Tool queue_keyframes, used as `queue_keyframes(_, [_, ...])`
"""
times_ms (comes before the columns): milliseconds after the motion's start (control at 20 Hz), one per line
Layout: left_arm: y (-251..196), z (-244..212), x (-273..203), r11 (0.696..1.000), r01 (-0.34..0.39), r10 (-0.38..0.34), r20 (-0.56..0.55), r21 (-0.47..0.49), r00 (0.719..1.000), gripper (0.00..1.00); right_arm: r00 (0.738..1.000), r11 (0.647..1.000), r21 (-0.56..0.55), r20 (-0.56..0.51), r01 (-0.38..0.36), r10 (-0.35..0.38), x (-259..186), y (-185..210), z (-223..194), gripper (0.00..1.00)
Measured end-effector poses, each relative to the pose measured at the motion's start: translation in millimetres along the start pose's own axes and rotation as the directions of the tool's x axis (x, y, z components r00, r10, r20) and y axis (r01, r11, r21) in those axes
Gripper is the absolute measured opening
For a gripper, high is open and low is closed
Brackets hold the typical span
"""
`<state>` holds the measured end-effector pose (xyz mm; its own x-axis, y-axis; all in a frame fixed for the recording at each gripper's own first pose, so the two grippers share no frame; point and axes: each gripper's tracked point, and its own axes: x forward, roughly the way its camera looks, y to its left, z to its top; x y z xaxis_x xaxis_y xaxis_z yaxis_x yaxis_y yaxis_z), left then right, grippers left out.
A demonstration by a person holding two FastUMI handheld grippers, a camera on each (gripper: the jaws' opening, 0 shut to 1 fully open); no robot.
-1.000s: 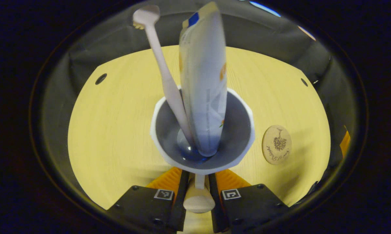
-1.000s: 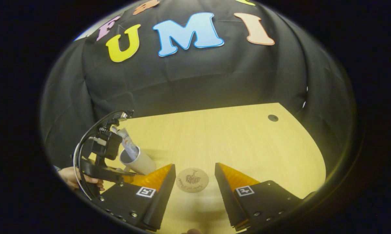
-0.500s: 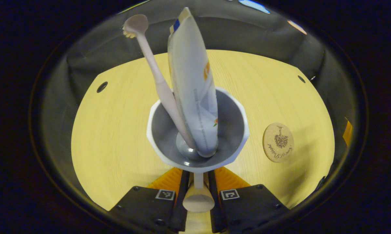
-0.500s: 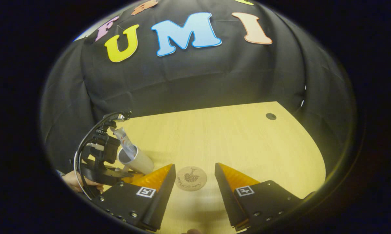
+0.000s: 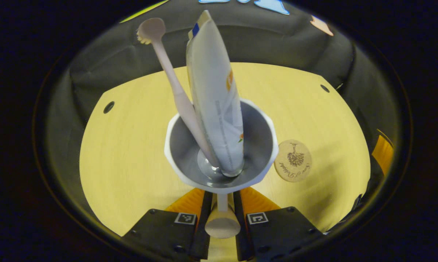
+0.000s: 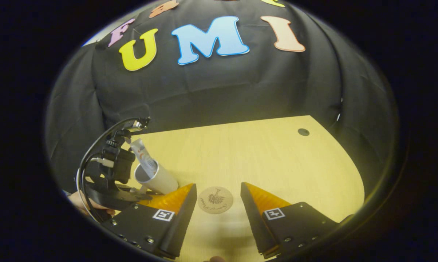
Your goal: Put the toothbrush and toothpaste on the desktop into the cup, then pick up the cup and place it on the coaster on the desktop.
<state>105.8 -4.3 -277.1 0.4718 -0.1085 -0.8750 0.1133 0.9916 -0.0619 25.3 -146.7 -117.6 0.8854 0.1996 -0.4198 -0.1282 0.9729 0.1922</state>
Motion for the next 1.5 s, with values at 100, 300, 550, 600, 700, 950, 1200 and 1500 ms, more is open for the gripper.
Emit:
queue_keyframes(100, [-17,0,1,1.000,0.023,-0.023,-0.004,0.009,1.000,0.36,1.000,1.000,-0.001,0.008,0.013,-0.013,-4,-7,2,0.74])
queue_keyframes(300, [-59,4,2,0.997,0.070,-0.070,-0.012,0.043,0.997,0.36,0.999,0.999,0.017,0.022,0.046,-0.047,-14,-25,4,0.74])
queue_keyframes(550, [-120,13,24,0.989,0.116,-0.113,-0.037,0.096,0.993,0.36,0.995,0.995,0.035,0.033,0.090,-0.091,-24,-49,3,0.74])
queue_keyframes(600, [-132,15,31,0.987,0.124,-0.120,-0.043,0.103,0.992,0.36,0.994,0.994,0.040,0.033,0.099,-0.101,-27,-54,2,0.74])
queue_keyframes(700, [-149,19,41,0.985,0.133,-0.127,-0.057,0.113,0.990,0.36,0.993,0.992,0.054,0.028,0.114,-0.116,-32,-61,-2,0.74])
queue_keyframes(950, [-173,41,65,0.983,0.132,-0.119,-0.099,0.131,0.988,0.37,0.988,0.985,0.081,0.027,0.150,-0.153,-38,-80,-3,0.75])
queue_keyframes(1200, [-185,81,83,0.981,0.129,-0.112,-0.116,0.144,0.987,0.36,0.987,0.983,0.093,0.022,0.156,-0.159,-36,-82,-3,0.74])
queue_keyframes(1500, [-187,154,97,0.981,0.091,-0.068,-0.138,0.172,0.988,0.37,0.989,0.985,0.091,0.013,0.148,-0.150,-36,-79,-4,0.74])
